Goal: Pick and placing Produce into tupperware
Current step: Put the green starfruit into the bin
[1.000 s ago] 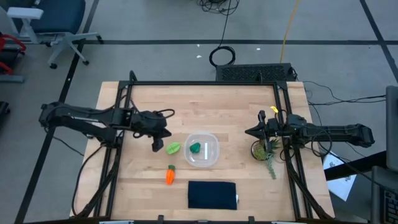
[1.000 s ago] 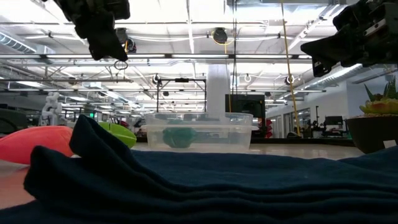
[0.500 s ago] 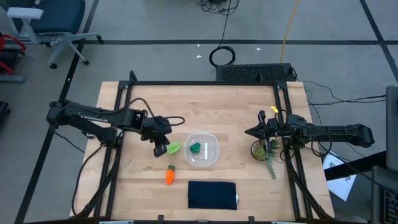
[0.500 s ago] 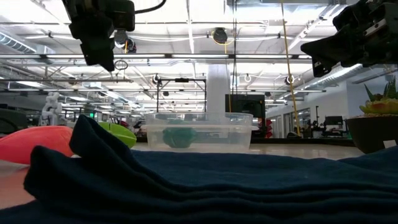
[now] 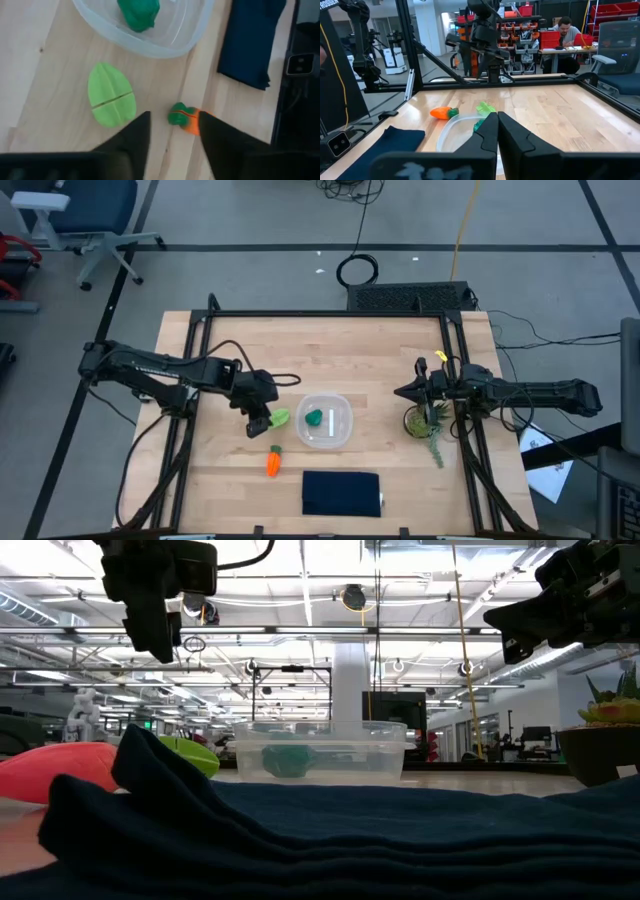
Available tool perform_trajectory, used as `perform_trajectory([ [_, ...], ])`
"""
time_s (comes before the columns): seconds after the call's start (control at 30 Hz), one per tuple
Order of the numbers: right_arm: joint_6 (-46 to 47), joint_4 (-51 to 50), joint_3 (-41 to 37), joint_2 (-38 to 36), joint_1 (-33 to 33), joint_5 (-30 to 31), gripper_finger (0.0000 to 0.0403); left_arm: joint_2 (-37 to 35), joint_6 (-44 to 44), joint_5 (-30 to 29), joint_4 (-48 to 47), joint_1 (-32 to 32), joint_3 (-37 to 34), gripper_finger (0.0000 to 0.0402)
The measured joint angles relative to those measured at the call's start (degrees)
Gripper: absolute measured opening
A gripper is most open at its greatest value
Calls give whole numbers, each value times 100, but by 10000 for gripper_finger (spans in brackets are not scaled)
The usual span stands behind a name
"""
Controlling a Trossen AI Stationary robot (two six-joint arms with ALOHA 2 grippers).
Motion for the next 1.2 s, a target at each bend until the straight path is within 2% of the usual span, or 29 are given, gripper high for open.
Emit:
perform_trajectory([
  [0.2, 0, 2, 0, 0, 0, 0, 0, 106, -290, -3, -16, 0, 2, 287],
  [0.4, 0, 2, 0, 0, 0, 0, 0, 351, -196, -183, -221, 0, -4, 346],
  [0.7, 0, 20, 0, 77, 0, 0, 0, 927, 233, -571, -158, 95, 0, 375],
  [0.97, 0, 33, -1, 145, 0, 0, 0, 1443, 497, -803, -96, 239, -4, 377],
  [1.2, 0, 42, 0, 160, 0, 0, 0, 1554, 741, -1031, 70, 341, -7, 377],
])
